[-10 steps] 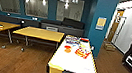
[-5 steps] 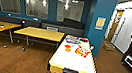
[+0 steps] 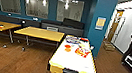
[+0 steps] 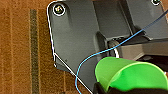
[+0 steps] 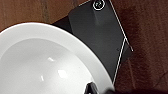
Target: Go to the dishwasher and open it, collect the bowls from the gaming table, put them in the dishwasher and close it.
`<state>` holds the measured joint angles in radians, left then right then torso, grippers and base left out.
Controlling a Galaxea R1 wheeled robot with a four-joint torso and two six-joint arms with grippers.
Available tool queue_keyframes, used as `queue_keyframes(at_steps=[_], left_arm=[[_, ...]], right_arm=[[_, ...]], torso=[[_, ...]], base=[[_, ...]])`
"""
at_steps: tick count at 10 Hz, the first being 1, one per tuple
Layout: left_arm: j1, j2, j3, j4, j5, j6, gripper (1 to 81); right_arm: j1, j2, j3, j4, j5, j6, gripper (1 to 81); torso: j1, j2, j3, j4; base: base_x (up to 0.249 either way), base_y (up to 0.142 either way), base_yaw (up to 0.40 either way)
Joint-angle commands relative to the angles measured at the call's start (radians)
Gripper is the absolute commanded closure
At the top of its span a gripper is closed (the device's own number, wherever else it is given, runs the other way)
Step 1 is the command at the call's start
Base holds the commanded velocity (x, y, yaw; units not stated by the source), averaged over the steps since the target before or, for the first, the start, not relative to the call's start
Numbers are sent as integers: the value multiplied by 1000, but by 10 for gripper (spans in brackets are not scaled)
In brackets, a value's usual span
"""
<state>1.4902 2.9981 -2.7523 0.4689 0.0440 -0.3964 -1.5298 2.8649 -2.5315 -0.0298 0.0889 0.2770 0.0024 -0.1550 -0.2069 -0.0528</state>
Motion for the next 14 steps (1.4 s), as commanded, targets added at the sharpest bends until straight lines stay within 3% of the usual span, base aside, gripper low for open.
queue_keyframes(at_steps=[1, 7, 14], left_arm=[[-47, 0, -4, 14, 48, 1, 811], [-37, -8, -4, 17, -3, 1, 811], [-35, -4, -6, 31, 2, 2, 811]], right_arm=[[45, -13, 2, -16, -43, -4, 811], [45, -14, 2, -16, -41, -4, 811], [39, -11, 2, -16, -37, -4, 811]], torso=[[0, 0, 0, 0], [0, 0, 0, 0], [0, 0, 0, 0]], base=[[0, 0, 0], [0, 0, -18], [0, 0, -374]])
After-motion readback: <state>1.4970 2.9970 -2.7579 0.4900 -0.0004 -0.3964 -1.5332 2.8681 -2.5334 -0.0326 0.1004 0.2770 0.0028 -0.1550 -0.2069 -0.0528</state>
